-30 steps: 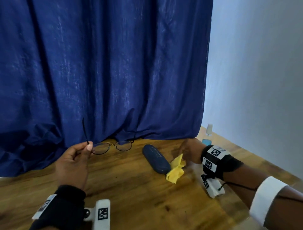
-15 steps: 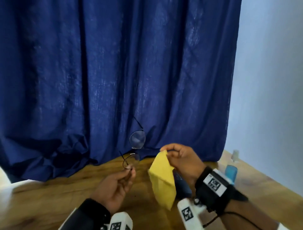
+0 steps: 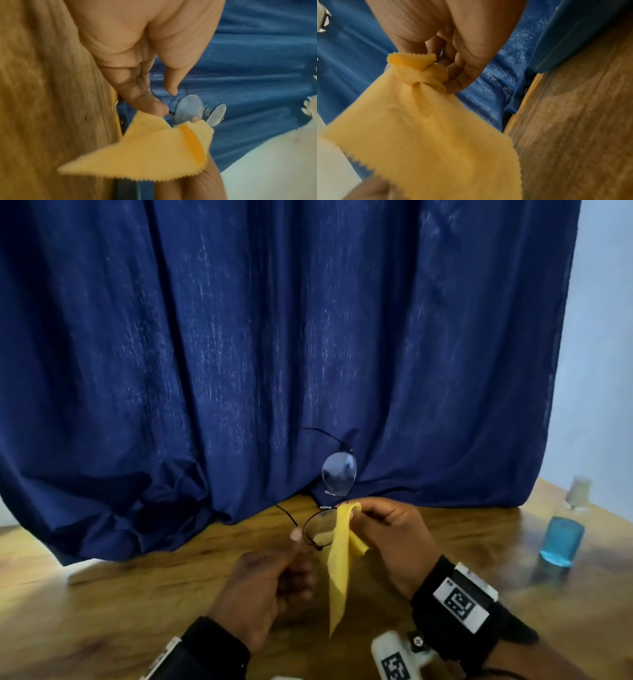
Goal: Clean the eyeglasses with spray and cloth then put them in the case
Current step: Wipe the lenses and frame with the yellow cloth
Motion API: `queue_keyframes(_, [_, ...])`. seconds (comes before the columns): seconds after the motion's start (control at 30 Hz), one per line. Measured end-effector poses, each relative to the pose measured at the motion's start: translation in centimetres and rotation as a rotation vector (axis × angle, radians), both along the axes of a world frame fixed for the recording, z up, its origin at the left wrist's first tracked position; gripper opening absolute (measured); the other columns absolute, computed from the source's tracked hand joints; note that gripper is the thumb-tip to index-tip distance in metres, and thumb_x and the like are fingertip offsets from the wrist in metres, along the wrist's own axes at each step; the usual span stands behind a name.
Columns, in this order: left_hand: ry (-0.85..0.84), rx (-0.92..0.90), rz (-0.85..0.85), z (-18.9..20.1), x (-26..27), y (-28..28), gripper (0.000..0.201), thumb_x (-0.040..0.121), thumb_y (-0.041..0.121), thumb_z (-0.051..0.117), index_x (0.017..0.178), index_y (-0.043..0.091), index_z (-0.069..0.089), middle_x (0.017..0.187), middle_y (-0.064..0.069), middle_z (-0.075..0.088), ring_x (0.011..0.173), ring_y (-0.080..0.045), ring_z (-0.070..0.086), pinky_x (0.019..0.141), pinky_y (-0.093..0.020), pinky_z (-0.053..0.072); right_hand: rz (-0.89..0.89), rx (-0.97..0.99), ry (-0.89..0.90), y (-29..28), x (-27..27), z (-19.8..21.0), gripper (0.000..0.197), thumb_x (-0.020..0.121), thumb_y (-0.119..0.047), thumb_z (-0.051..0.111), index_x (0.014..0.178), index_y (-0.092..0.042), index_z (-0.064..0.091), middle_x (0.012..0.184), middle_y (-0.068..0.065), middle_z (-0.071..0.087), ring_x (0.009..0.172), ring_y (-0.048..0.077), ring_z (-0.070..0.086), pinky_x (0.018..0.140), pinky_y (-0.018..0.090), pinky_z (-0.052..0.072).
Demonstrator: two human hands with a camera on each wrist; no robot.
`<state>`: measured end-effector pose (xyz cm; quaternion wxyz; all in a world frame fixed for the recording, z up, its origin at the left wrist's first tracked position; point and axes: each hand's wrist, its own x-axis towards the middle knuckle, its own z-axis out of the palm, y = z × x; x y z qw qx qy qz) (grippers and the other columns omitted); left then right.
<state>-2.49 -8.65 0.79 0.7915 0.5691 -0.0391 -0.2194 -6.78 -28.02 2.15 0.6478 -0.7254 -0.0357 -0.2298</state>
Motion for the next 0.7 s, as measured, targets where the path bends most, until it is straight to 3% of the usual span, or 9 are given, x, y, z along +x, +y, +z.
queue_keyframes(0.07, [-0.127, 0.107, 0.048, 0.1, 0.5, 0.8, 0.04, 0.083, 0.045, 0.068, 0.093, 0.006, 0.07, 0.064, -0.001, 0.053, 0.052, -0.012, 0.048, 0.047, -0.027, 0.043, 0.008, -0.016, -0.014, -0.9, -0.2, 0.2, 0.015, 0.093, -0.013, 0.065, 0.101, -0.013, 0.077, 0.098, 0.003, 0.079, 0.093, 0.018, 0.074, 0.083, 0.029, 0.059])
queue_keyframes(0.13, [-0.258, 0.127, 0.092, 0.7, 0.4, 1.3, 0.041, 0.079, 0.05, 0.066, 0.097, 0.013, 0.073, 0.063, 0.006, 0.047, 0.054, -0.009, 0.042, 0.049, -0.025, 0.039, 0.011, -0.042, -0.037, -1.2, -0.4, 0.3, 0.015, 0.09, -0.019, 0.066, 0.099, -0.016, 0.077, 0.097, 0.001, 0.079, 0.092, 0.018, 0.073, 0.085, 0.031, 0.059])
queue_keyframes(0.2, [-0.413, 0.177, 0.097, 1.3, -0.4, 1.2, 0.037, 0.076, 0.051, 0.066, 0.101, 0.027, 0.078, 0.064, 0.012, 0.058, 0.059, -0.007, 0.049, 0.055, -0.024, 0.043, 0.011, -0.095, -0.06, -0.9, -0.4, 0.2, 0.013, 0.089, -0.02, 0.067, 0.096, -0.017, 0.078, 0.094, 0.001, 0.079, 0.089, 0.019, 0.073, 0.082, 0.031, 0.059])
queue_keyframes(0.3, [-0.628, 0.262, 0.05, 2.1, -1.5, 0.6, 0.034, 0.076, 0.046, 0.066, 0.103, 0.03, 0.077, 0.094, 0.019, 0.077, 0.079, 0.008, 0.066, 0.069, -0.017, 0.052, 0.036, -0.168, -0.066, -0.1, -0.5, -0.2, 0.01, 0.091, -0.017, 0.068, 0.093, -0.019, 0.078, 0.088, -0.001, 0.079, 0.08, 0.012, 0.073, 0.071, 0.025, 0.058])
queue_keyframes(0.37, [-0.714, 0.336, 0.029, 2.2, -1.8, 0.3, 0.031, 0.079, 0.045, 0.068, 0.105, 0.031, 0.077, 0.104, 0.017, 0.078, 0.096, 0.003, 0.069, 0.083, -0.022, 0.056, 0.043, -0.189, -0.078, 0.3, -0.7, -0.4, 0.01, 0.091, -0.016, 0.069, 0.089, -0.021, 0.077, 0.084, -0.005, 0.078, 0.074, 0.004, 0.071, 0.066, 0.016, 0.054])
queue_keyframes(0.57, [-0.676, 0.299, 0.039, 1.4, -1.7, 0.0, 0.023, 0.085, 0.038, 0.07, 0.105, 0.033, 0.079, 0.107, 0.01, 0.079, 0.105, -0.008, 0.07, 0.088, -0.027, 0.057, 0.046, -0.149, -0.053, 1.1, -0.9, -0.7, 0.007, 0.088, -0.014, 0.073, 0.092, -0.015, 0.079, 0.082, -0.002, 0.079, 0.072, 0.005, 0.071, 0.063, 0.017, 0.053])
queue_keyframes(0.7, [-0.601, 0.212, 0.014, 1.5, -2.0, -0.2, 0.03, 0.082, 0.04, 0.068, 0.104, 0.023, 0.08, 0.103, 0.003, 0.08, 0.106, -0.011, 0.071, 0.092, -0.029, 0.054, 0.073, -0.167, -0.036, 1.2, -1.3, -0.4, 0.005, 0.084, -0.015, 0.077, 0.088, -0.013, 0.079, 0.08, 0.002, 0.078, 0.071, 0.011, 0.072, 0.064, 0.022, 0.056])
